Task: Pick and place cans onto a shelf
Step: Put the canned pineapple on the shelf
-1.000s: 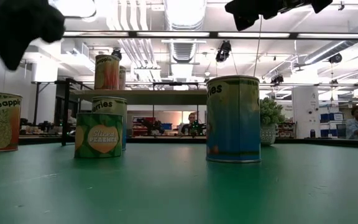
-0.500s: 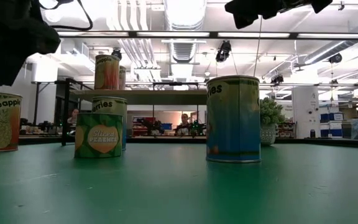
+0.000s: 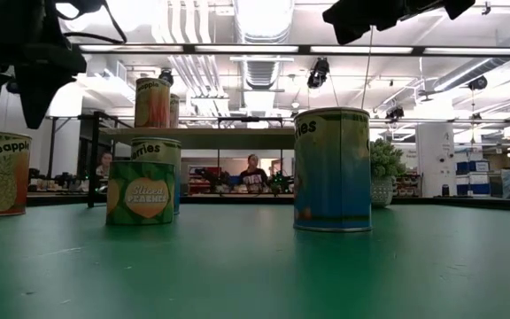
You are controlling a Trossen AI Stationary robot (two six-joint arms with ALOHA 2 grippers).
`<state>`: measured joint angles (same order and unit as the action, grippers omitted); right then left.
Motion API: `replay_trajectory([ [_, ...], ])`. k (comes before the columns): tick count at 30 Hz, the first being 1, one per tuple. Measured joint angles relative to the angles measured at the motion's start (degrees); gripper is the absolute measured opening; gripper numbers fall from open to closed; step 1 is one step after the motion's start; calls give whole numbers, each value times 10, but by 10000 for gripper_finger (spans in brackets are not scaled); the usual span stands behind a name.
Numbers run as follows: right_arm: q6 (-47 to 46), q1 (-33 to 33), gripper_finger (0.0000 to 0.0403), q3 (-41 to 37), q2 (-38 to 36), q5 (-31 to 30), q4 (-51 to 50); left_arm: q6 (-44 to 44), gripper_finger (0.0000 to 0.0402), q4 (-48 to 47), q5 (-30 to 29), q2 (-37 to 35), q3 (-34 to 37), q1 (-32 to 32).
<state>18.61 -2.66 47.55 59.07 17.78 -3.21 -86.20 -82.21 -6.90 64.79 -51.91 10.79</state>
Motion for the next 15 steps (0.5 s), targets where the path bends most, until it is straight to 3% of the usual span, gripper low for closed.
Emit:
replay_trajectory([
  [15, -7, 0, 9, 0, 0, 0, -19, -14, 370, 38, 0, 8, 51, 0],
])
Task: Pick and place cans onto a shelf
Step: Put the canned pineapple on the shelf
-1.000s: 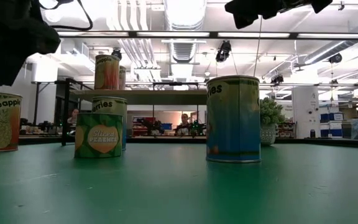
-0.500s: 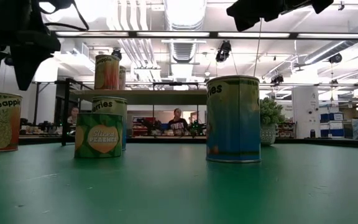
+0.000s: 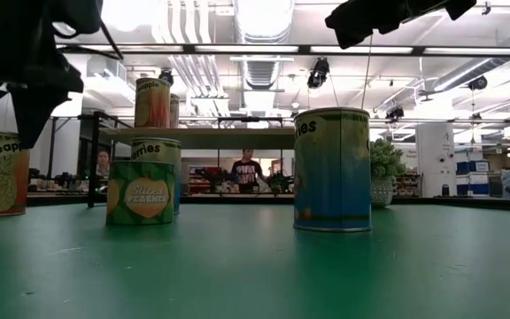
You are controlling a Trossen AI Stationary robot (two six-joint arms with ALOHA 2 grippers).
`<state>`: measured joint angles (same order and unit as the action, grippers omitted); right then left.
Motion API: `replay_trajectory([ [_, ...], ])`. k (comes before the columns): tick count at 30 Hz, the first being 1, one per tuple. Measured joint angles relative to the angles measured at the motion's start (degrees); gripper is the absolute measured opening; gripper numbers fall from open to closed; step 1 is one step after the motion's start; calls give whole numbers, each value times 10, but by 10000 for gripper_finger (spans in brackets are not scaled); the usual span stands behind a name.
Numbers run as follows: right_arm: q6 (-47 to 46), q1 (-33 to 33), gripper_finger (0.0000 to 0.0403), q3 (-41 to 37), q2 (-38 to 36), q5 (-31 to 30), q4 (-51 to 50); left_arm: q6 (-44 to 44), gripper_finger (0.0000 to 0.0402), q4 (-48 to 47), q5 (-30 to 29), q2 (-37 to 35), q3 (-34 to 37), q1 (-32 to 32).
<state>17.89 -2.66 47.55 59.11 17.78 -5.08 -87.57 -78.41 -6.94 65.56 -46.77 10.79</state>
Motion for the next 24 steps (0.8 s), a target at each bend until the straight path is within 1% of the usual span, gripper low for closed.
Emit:
replay_trajectory([
  [5, 0, 0, 9, 0, 0, 0, 0, 2, 359, 26, 3, 0, 16, 0],
  [11, 1, 0, 9, 0, 0, 0, 0, 11, 299, 32, 17, 0, 15, 0],
  [14, 1, 0, 9, 0, 0, 0, 0, 24, 296, 31, 18, 2, -3, 0],
  [16, 1, 0, 9, 0, 0, 0, 0, 42, 296, 29, 32, 7, -24, 0],
  [19, 3, 0, 9, 0, 0, -1, 0, 75, 300, 27, 41, 25, -81, 0],
  [21, 7, 0, 9, 0, 0, -6, 0, 106, 306, 27, 40, 45, -129, 0],
  [24, 7, 0, 9, 0, 0, -29, 0, 158, 309, 23, 19, 88, -206, 0],
])
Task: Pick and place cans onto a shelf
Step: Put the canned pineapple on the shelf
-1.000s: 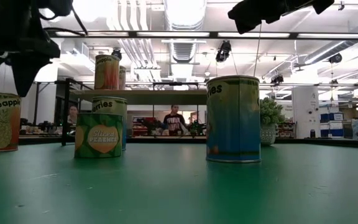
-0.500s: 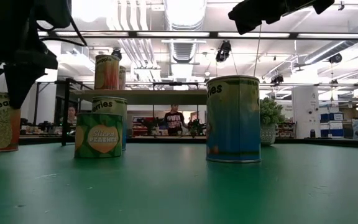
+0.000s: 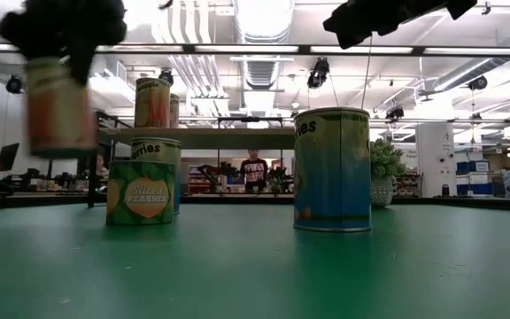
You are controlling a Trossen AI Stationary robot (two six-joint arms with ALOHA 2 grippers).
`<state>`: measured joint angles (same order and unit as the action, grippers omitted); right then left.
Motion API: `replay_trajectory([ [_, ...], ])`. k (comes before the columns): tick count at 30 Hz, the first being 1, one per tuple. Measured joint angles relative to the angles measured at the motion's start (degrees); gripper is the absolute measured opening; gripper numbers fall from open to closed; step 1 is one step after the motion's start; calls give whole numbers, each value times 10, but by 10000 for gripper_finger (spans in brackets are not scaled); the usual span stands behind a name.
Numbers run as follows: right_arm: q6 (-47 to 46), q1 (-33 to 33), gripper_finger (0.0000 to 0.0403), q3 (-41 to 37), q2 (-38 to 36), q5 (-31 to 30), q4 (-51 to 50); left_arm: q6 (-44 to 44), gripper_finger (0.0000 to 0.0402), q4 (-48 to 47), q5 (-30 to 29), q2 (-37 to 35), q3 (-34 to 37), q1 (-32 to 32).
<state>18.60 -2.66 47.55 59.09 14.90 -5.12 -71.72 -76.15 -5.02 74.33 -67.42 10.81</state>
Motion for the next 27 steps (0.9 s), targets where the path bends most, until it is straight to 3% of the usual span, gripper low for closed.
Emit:
replay_trajectory([
  [8, 1, 0, 9, 0, -6, -10, -14, 213, 312, -43, -74, 137, -230, -4],
  [14, -3, 0, 9, 0, -38, -10, -48, 380, 313, -100, -95, 227, -384, -40],
  [21, -15, 0, 9, -4, -74, -10, -81, 621, 311, -134, -96, 307, -529, -107],
  [27, -17, 0, 9, -18, -97, -10, -82, 753, 311, -139, -96, 342, -613, -183],
])
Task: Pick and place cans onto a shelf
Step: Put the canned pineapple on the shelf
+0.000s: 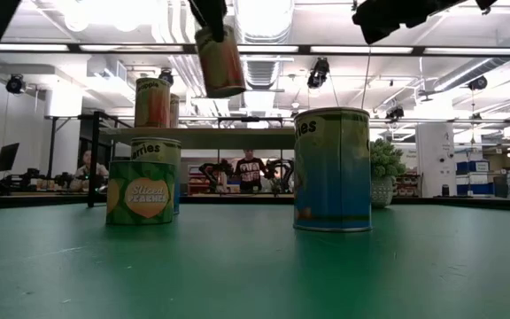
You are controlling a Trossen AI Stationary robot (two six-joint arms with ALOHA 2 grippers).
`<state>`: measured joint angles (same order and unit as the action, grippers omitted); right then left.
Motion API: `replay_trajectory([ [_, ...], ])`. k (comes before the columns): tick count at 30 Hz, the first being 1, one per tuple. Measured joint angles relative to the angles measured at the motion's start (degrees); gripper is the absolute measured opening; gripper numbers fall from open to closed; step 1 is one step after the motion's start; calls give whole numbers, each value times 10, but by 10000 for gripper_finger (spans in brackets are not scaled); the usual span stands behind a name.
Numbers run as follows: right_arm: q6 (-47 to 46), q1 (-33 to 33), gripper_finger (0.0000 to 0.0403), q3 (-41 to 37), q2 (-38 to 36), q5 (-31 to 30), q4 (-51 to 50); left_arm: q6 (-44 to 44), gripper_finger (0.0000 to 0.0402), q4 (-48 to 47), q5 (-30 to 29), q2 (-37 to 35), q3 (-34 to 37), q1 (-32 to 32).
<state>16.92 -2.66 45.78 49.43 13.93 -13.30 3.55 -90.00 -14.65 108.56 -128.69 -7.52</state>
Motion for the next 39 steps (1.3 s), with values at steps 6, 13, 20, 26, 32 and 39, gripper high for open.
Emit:
replay_trajectory([
  [6, -11, 0, 9, -5, -11, 0, 0, 15, 311, 0, 0, 24, -35, -93],
  [13, -15, 0, 9, -9, -10, 0, -2, 12, 311, 0, 22, 29, -4, -162],
  [20, -20, 0, 9, -10, -10, 0, -2, 40, 311, -1, 47, 29, 14, -168],
  [26, -20, 0, 9, -10, -10, 0, -2, 29, 311, -1, 64, 23, 28, -170],
  [32, -19, 0, 9, -10, -10, 0, -2, 12, 311, 0, 62, 12, 36, -176],
  [39, -19, 0, 9, -10, -10, 0, -2, 6, 311, 0, 63, 12, 37, -176],
])
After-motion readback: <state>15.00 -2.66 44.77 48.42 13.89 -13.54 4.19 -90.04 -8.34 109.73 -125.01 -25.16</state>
